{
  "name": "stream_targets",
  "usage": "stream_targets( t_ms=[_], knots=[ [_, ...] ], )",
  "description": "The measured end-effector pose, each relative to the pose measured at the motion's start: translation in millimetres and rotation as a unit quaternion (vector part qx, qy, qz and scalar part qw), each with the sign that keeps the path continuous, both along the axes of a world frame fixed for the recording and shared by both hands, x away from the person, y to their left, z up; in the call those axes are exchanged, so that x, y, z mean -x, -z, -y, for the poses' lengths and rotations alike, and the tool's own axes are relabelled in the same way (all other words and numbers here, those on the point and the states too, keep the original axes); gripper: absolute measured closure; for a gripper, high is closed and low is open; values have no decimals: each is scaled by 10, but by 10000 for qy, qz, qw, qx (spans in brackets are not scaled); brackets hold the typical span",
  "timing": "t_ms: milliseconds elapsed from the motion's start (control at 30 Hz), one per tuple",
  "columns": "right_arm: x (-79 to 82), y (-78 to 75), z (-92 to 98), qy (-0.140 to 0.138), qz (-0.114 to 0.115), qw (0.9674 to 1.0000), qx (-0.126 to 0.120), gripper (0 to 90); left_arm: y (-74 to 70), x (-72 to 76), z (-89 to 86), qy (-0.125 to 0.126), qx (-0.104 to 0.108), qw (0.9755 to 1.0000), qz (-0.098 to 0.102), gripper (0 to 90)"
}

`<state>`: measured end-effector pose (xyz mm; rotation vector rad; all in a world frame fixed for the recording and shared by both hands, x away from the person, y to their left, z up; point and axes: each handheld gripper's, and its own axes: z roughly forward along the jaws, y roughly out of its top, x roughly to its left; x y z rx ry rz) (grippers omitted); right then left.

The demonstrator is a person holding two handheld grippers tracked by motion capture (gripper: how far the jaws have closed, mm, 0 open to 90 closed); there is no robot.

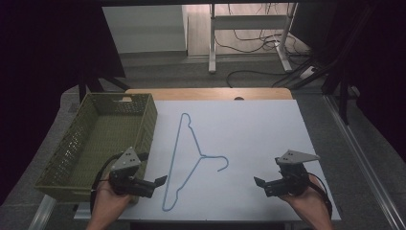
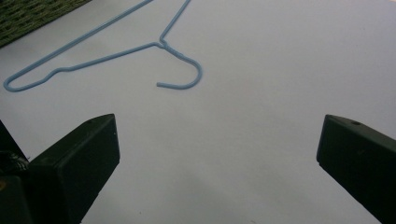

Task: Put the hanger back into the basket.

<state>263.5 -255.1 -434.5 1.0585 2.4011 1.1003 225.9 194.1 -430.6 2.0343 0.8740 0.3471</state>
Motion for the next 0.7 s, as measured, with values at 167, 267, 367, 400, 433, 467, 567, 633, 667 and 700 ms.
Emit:
stream_targets(
  t_ms=[167,267,367,400,433,467,567,633,667,700],
  knots=[
    [-68,-15,-109,-7,-91,10000,40,0,27,-65,140,197,-68,9998,-72,27],
    [-111,-21,-170,-29,-107,9999,37,0,90,-104,203,239,-126,9995,-158,27],
    [-166,-24,-232,-63,-138,9999,20,17,149,-141,240,255,-142,9993,-214,27],
    [-181,-22,-247,-78,-143,9999,29,23,166,-153,250,257,-144,9993,-220,27],
    [-199,-21,-269,-89,-149,9998,48,29,179,-163,257,258,-139,9993,-225,27],
    [-212,-19,-285,-96,-139,9998,65,38,199,-180,268,272,-120,9993,-233,27],
    [-263,-17,-346,-139,-163,9997,89,71,231,-217,305,272,-133,9993,-239,28],
    [-306,-9,-390,-163,-168,9996,132,96,232,-233,340,271,-157,9993,-201,27],
    [-319,-6,-404,-163,-178,9996,154,98,235,-245,366,313,-38,9992,-238,26],
    [-348,2,-431,-181,-176,9995,176,106,235,-245,366,313,-38,9992,-238,23]
  ],
)
